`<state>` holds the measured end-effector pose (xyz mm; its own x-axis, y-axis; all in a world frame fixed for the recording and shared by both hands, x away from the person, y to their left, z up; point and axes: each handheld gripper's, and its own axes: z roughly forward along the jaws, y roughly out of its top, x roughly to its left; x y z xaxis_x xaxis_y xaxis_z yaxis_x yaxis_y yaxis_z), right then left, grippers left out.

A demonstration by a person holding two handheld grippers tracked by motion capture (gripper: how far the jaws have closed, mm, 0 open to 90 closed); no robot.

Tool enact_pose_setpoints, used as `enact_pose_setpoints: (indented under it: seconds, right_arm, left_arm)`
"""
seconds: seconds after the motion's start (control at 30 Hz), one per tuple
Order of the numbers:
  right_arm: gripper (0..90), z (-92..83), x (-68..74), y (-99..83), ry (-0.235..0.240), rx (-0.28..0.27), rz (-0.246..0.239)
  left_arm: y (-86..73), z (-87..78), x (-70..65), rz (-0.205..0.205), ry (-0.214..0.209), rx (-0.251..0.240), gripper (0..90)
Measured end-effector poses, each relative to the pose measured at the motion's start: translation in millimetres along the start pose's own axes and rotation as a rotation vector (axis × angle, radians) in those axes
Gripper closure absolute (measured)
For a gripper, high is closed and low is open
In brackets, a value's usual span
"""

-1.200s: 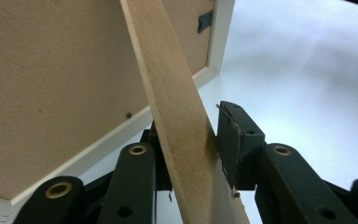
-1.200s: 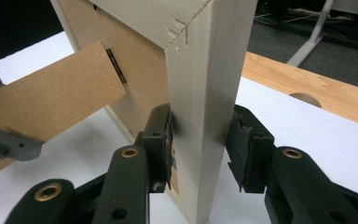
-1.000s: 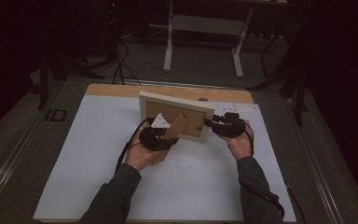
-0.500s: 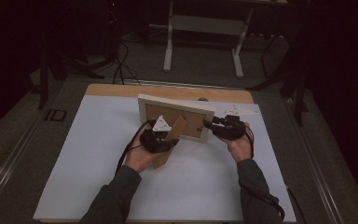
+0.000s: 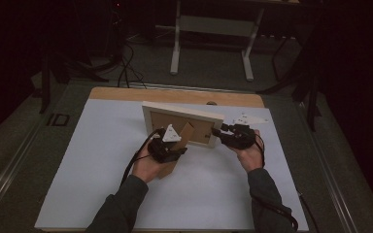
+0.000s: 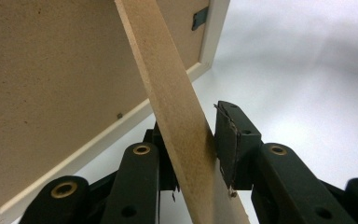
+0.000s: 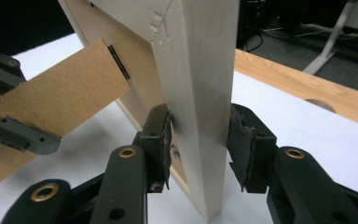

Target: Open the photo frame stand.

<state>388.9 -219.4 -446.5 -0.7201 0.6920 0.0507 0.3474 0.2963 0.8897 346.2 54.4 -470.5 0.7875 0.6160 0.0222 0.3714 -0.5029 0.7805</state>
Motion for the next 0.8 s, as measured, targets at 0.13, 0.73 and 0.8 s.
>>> enact_pose_setpoints:
  seconds: [0.13, 0.73, 0.8]
  right_arm:
    - [61.9, 1.9, 7.5, 3.1, -0.074, 0.018, -0.082]
    - [57.4, -1.4, 6.3, -1.9, -0.041, -0.009, -0.042]
    - [57.4, -2.3, 5.8, -2.8, -0.033, -0.009, -0.038]
  left_arm:
    - [-0.1, 2.2, 0.2, -0.006, 0.024, -0.008, 72.3]
    - [-4.4, 17.3, -12.7, 0.047, 0.074, 0.031, 73.2]
    - [-4.4, 17.3, -12.7, 0.047, 0.074, 0.031, 73.2]
